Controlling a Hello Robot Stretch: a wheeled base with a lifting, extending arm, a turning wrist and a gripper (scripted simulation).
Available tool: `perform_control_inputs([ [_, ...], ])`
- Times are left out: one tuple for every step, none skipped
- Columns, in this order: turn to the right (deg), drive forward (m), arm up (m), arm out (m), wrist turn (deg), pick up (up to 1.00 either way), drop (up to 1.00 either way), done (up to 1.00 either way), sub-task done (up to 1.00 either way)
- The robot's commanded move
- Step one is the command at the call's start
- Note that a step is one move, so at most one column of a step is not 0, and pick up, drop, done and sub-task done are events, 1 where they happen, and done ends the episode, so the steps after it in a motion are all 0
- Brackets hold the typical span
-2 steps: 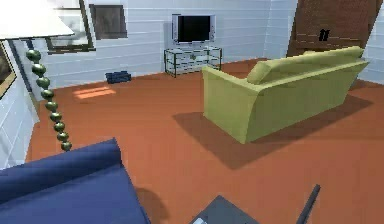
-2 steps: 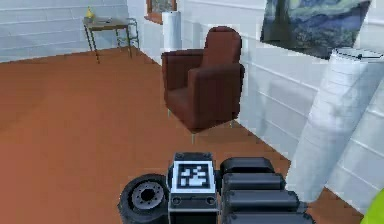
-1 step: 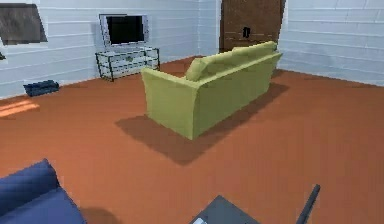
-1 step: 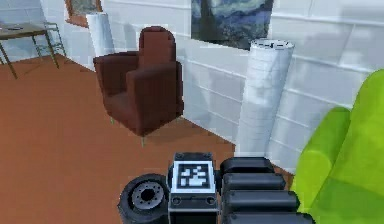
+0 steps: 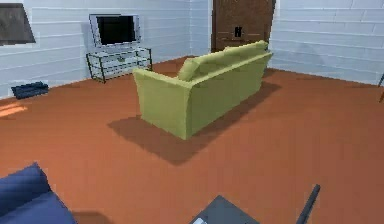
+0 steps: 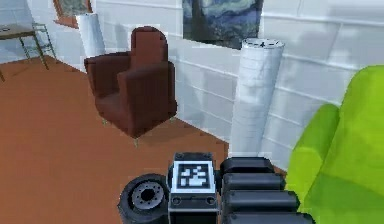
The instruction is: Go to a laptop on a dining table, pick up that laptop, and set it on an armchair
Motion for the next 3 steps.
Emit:
perform_control_inputs([
  [-45.0,0.00,0.00,0.00,0.0,0.00,0.00,0.00,0.00],
  [-45.0,0.00,0.00,0.00,0.0,0.00,0.00,0.00,0.00],
  [-18.0,0.00,0.00,0.00,0.0,0.00,0.00,0.00,0.00],
])
